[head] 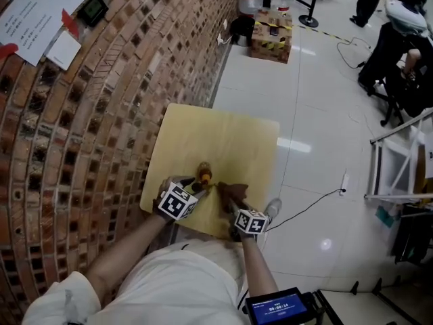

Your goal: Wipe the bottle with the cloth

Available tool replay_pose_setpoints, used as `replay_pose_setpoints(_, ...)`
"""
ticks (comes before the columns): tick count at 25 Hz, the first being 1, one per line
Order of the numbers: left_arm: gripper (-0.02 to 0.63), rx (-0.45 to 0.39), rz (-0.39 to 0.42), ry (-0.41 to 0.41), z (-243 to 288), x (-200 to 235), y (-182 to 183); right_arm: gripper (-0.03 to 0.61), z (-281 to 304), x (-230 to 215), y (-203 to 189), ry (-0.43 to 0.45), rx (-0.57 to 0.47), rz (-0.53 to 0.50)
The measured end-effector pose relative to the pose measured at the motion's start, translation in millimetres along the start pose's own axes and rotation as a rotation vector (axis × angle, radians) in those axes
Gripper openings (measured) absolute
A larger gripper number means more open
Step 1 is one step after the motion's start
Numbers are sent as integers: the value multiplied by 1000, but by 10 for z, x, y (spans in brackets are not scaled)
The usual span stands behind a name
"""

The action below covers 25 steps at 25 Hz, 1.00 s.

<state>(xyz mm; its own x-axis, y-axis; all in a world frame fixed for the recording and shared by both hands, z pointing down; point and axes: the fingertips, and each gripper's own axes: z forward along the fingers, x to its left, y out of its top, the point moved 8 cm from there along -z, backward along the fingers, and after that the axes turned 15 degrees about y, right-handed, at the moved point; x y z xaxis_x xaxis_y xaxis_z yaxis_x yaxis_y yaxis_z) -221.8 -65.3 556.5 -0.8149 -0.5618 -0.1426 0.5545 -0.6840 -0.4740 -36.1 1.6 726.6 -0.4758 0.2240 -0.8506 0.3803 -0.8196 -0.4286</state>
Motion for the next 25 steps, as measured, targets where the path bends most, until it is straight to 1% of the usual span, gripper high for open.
replay_pose_setpoints(3, 236, 3, 47, 69, 125, -117, 47, 67, 2, -8, -24, -3, 0, 10)
replay_pose_setpoints(7, 235, 54, 154, 170, 436, -221, 99, 67, 26, -1, -18, 2, -2, 12)
replay_pose_setpoints(10, 229, 96, 248, 214, 654, -280, 83, 67, 32, 10, 9, 1, -6, 7)
replay_pose_setpoints(12, 207, 118, 292, 244, 748, -298, 49, 67, 20, 13, 28, 4, -17, 10)
replay_pose_setpoints(16, 167, 119, 324, 287, 826, -285, 42, 67, 3, -9, 54, 10, -45, 23)
replay_pose_setpoints(21, 169, 128, 336, 286, 836, -275, 56, 67, -45, -61, 61, 9, -71, 39)
replay_pose_setpoints(23, 189, 133, 339, 281, 826, -274, 51, 67, -64, -69, 79, 12, -80, 43)
replay_pose_setpoints(24, 219, 136, 341, 282, 824, -270, 52, 67, -71, -72, 90, 15, -84, 44)
replay_pose_setpoints(25, 227, 137, 344, 287, 823, -265, 54, 67, -77, -78, 99, 17, -87, 45)
